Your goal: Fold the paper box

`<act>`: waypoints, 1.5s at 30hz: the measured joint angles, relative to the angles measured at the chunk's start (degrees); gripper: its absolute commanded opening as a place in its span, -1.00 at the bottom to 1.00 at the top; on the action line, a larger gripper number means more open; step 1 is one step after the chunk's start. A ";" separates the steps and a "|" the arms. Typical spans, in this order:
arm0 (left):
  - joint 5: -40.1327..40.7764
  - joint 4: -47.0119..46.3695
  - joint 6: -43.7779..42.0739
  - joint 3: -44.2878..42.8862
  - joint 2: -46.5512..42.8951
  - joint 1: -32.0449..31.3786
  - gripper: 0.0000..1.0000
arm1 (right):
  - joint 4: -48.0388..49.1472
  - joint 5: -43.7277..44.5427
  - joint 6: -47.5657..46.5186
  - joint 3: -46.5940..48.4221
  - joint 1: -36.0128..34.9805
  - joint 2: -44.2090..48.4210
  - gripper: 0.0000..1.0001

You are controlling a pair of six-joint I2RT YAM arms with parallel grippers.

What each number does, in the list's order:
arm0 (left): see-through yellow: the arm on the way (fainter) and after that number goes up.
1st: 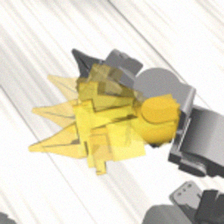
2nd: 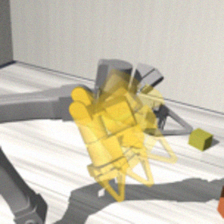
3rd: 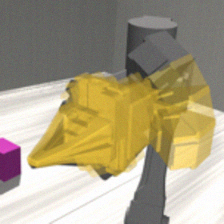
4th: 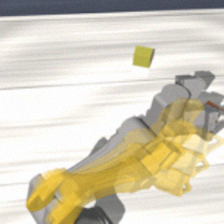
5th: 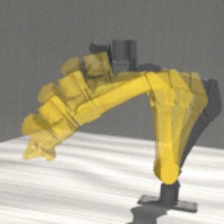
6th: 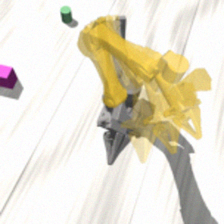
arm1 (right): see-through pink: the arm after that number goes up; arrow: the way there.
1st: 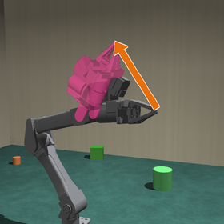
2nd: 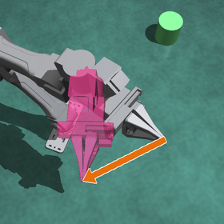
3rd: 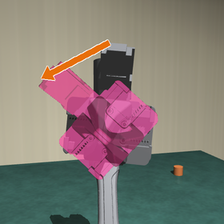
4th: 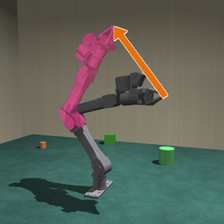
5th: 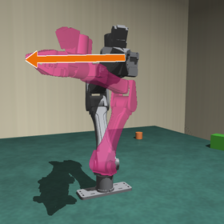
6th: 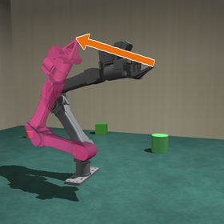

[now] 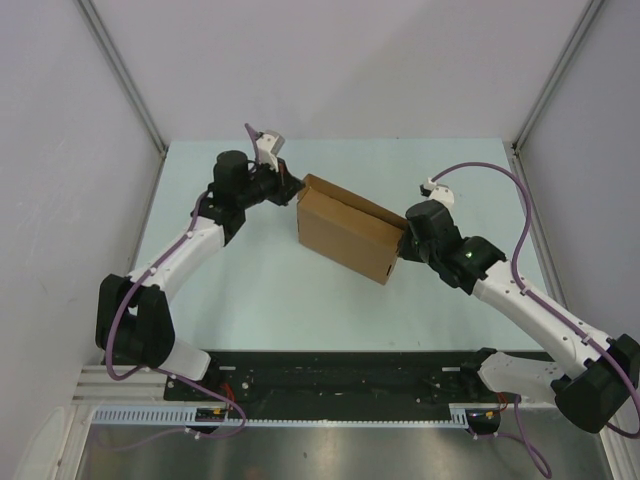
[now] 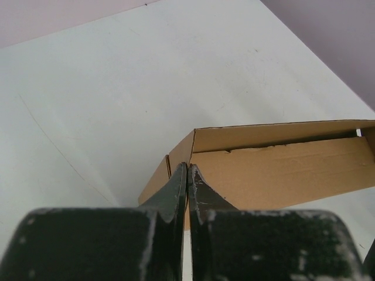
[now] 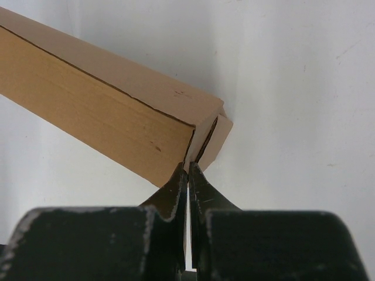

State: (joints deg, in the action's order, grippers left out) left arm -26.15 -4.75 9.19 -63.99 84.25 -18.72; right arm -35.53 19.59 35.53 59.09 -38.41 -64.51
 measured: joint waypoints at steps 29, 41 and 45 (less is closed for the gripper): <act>2.71 -15.08 1.33 13.81 -3.61 0.57 -0.99 | 1.49 0.35 -0.07 0.00 -1.57 -0.76 -1.00; 4.94 -19.69 1.31 17.20 -4.24 -0.11 -0.99 | 0.28 0.87 -0.59 -0.02 -3.04 -0.72 -0.09; 5.90 -19.80 1.16 17.38 -4.31 -0.52 -0.99 | -0.90 0.98 -0.63 0.00 -3.58 -0.59 -0.01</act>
State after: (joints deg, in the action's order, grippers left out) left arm -20.25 -24.56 10.35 -46.61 79.94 -19.25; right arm -36.42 20.58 34.89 59.09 -42.00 -65.10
